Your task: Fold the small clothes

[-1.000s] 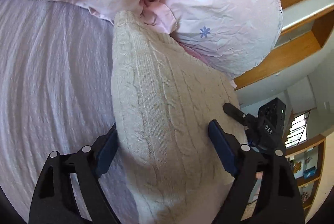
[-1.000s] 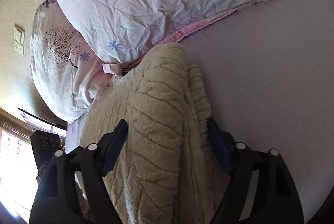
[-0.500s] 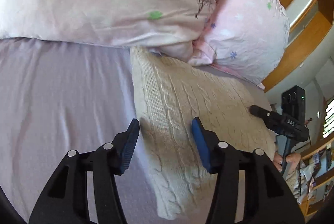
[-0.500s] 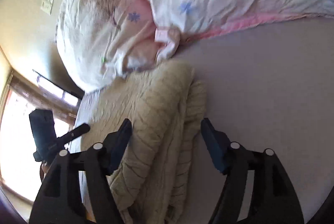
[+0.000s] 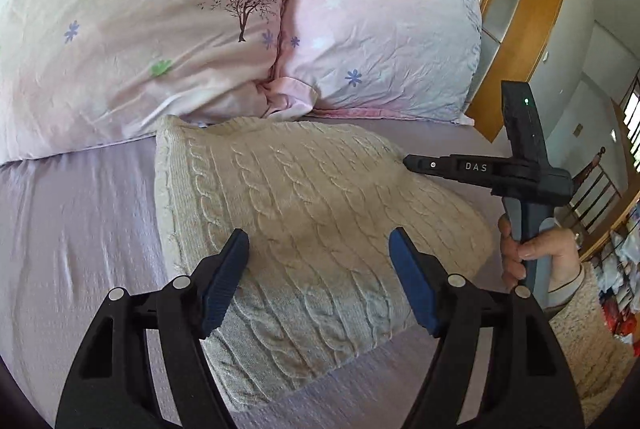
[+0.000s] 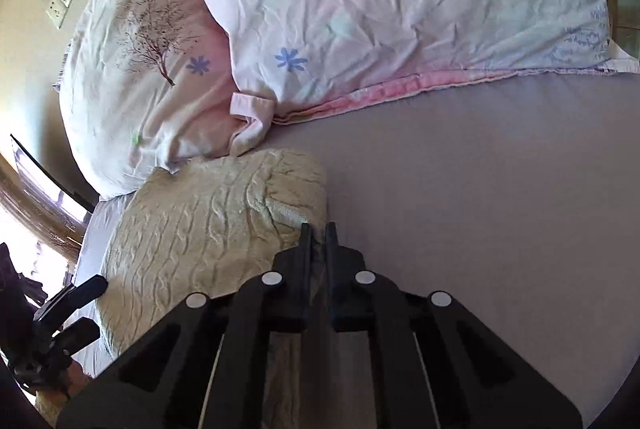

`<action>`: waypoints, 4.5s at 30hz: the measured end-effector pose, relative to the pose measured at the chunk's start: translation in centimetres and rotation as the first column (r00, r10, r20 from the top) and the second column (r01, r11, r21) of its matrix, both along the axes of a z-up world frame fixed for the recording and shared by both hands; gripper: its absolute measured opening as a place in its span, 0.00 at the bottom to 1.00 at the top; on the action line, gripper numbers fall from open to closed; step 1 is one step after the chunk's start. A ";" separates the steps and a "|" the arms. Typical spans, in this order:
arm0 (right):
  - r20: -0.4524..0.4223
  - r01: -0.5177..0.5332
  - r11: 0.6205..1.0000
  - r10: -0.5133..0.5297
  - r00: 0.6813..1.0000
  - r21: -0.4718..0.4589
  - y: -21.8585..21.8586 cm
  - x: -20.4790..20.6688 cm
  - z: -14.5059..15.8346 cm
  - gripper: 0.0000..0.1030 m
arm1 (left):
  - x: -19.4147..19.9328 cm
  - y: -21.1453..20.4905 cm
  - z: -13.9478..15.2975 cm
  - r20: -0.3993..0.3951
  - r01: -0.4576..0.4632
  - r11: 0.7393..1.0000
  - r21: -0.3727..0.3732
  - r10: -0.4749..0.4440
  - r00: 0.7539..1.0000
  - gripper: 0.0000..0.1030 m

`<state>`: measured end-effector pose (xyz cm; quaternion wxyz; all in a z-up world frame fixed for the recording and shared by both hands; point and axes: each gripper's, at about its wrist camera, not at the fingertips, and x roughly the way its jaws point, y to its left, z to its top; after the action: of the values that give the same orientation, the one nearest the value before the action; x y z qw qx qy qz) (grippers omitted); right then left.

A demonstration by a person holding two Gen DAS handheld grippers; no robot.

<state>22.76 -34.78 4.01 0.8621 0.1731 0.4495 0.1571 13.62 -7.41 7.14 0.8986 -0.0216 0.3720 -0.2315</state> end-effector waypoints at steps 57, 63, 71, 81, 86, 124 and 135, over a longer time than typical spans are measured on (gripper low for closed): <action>0.009 -0.050 0.904 0.060 0.998 -0.425 9.1 -17.2 -0.8 0.98 | -7.4 2.3 -5.7 -0.071 -0.277 0.918 0.283 0.308 0.949 0.99; 0.009 -0.050 0.904 0.059 0.998 -0.425 9.1 -17.3 -0.8 0.98 | -7.4 2.3 -5.7 -0.071 -0.277 0.918 0.283 0.308 0.949 0.99; 0.009 -0.049 0.904 0.059 0.998 -0.425 9.1 -17.3 -0.8 0.98 | -7.4 2.3 -5.7 -0.071 -0.278 0.918 0.283 0.309 0.949 0.99; 0.009 -0.049 0.904 0.058 0.998 -0.425 9.1 -17.3 -0.8 0.98 | -7.4 2.3 -5.7 -0.071 -0.277 0.918 0.283 0.308 0.949 0.99; 0.009 -0.049 0.904 0.058 0.998 -0.425 9.1 -17.3 -0.8 0.98 | -7.4 2.3 -5.7 -0.071 -0.278 0.918 0.283 0.309 0.949 0.99; 0.009 -0.049 0.904 0.058 0.998 -0.425 9.1 -17.2 -0.8 0.98 | -7.4 2.3 -5.7 -0.071 -0.278 0.918 0.283 0.309 0.948 0.99; 0.008 -0.049 0.904 0.058 0.998 -0.425 9.1 -17.2 -0.8 0.98 | -7.4 2.3 -5.7 -0.071 -0.278 0.918 0.283 0.309 0.948 0.99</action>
<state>5.52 -25.69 3.25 0.8792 -0.0327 0.4684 0.0808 6.25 -5.12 1.44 0.8950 0.0320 0.4432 -0.0395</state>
